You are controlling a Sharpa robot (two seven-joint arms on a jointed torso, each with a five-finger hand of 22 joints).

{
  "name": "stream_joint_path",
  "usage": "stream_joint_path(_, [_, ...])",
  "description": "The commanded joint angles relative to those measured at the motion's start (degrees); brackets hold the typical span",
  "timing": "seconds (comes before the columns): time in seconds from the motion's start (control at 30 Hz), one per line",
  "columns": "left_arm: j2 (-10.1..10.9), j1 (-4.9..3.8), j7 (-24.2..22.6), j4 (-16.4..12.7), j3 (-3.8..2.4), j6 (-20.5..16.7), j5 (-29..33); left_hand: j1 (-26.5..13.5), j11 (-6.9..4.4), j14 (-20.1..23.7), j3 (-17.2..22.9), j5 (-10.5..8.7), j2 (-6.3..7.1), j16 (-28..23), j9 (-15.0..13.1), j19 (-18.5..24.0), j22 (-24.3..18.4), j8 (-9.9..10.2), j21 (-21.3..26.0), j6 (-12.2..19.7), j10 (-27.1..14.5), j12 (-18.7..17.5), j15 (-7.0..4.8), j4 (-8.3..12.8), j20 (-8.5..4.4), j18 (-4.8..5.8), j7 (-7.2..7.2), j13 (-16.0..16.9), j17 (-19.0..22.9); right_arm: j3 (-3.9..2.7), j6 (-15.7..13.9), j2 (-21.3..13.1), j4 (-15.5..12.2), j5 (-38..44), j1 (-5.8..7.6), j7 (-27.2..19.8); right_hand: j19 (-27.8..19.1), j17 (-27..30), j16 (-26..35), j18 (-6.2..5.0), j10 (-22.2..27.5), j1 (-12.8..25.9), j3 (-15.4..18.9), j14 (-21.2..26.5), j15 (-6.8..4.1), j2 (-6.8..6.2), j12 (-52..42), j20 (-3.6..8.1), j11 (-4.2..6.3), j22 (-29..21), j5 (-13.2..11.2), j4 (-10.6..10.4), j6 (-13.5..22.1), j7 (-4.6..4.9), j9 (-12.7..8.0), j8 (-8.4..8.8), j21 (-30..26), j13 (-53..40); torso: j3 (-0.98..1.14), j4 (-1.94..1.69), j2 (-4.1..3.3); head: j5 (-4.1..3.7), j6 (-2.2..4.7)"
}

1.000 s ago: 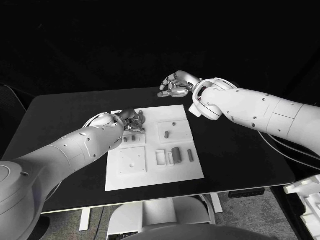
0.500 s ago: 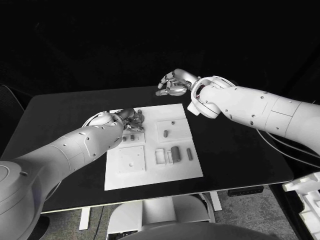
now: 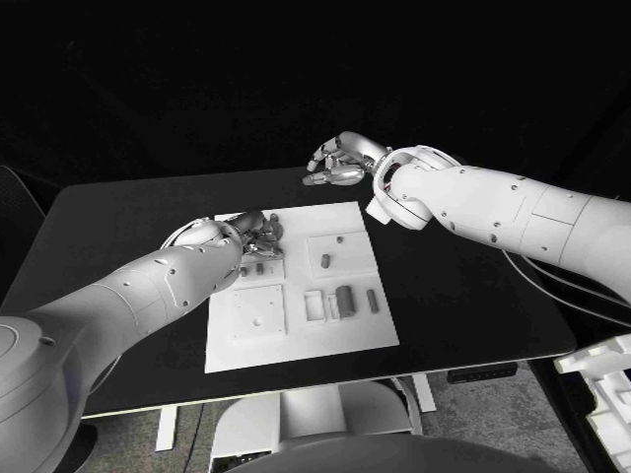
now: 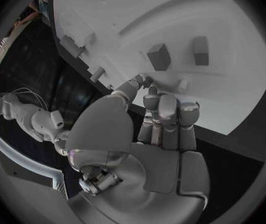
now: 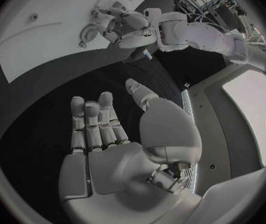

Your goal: Assemble the parts on the task board

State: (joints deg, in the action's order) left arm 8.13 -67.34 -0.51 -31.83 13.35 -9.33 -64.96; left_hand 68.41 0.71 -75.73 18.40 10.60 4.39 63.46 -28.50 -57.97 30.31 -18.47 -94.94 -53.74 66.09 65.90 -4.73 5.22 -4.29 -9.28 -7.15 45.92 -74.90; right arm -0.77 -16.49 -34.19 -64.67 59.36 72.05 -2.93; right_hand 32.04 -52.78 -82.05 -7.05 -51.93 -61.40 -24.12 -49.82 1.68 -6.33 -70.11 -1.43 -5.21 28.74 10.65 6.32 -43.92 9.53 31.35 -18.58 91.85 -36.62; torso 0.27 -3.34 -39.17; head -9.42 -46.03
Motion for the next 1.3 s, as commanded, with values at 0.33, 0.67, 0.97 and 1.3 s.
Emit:
stream_joint_path(0.33, [-0.2, 0.0, -0.2, 0.1, -0.05, 0.7, 0.4, -0.1, 0.09, 0.2, 0.5, 0.21, -0.88, 0.5, -0.1, 0.2, 0.1, -0.2, -0.9, 0.0, 0.2, 0.3, 0.21, -0.1, -0.29, -1.75, -0.24, 0.1, -3.0, -0.03, 0.0, 0.1, -0.5, 0.1, 0.11, -0.1, 0.1, 0.1, -0.2, 0.26, -0.2, 0.0, 0.3, -0.3, -0.09, -0.5, -0.2, 0.12, 0.02, -0.1, -0.1, 0.1, -0.2, 0.12, 0.1, -0.24, 0.1, 0.0, 0.0, 0.0, 0.0, -0.26, -0.16])
stream_joint_path(0.67, [-0.4, -0.01, 0.2, 0.3, -0.06, 0.4, 0.6, -1.7, 0.3, 0.9, -0.8, 0.03, 1.57, 1.3, 0.4, 0.7, 0.3, 0.6, -1.2, 1.7, -0.4, 0.7, 0.33, 0.0, -0.15, -1.66, -0.18, 0.2, -2.6, -0.03, -0.1, 0.0, -0.6, 0.1, 0.29, -0.1, 0.1, 0.1, -0.2, 0.26, -0.2, 0.0, 0.3, -0.3, -0.1, -0.51, -0.2, 0.13, 0.02, -0.1, -0.1, 0.1, -0.2, 0.12, 0.1, -0.24, 0.1, 0.1, 0.05, -0.01, -0.09, -0.52, -0.25])
stream_joint_path(0.97, [-0.6, -0.03, 0.1, 0.4, -0.07, 0.9, 0.9, -2.4, 0.36, 1.2, -1.3, 0.02, 2.15, 1.6, 0.6, 0.9, 0.3, 1.0, -1.2, 2.7, -0.6, 0.8, 0.37, -0.1, -0.13, -1.65, -0.17, 0.2, -2.5, -0.03, -0.1, 0.2, -0.5, 0.1, 0.31, -0.1, 0.1, 0.1, -0.2, 0.26, -0.2, 0.0, 0.3, -0.3, -0.1, -0.52, -0.2, 0.13, 0.03, -0.1, -0.1, 0.1, -0.2, 0.12, 0.1, -0.24, 0.1, 0.1, -0.01, -0.08, -0.02, -0.6, -0.57])
stream_joint_path(1.3, [-0.8, -0.03, 0.1, 0.4, -0.07, 1.8, 1.0, -2.2, 0.34, 1.4, -1.0, 0.15, 1.24, 1.8, 0.6, 1.0, 0.3, 0.7, -1.3, 2.6, -0.7, 1.0, 0.34, -0.1, -0.17, -1.73, -0.17, 0.2, -2.3, -0.03, -0.1, 0.2, -0.6, 0.1, 0.37, 0.0, 0.1, 0.1, -0.2, 0.25, -0.2, 0.0, 0.3, -0.3, -0.1, -0.52, -0.2, 0.13, 0.03, -0.1, -0.1, 0.1, -0.2, 0.12, 0.1, -0.24, 0.1, 0.1, -0.02, -0.08, 0.07, -0.66, -0.7])
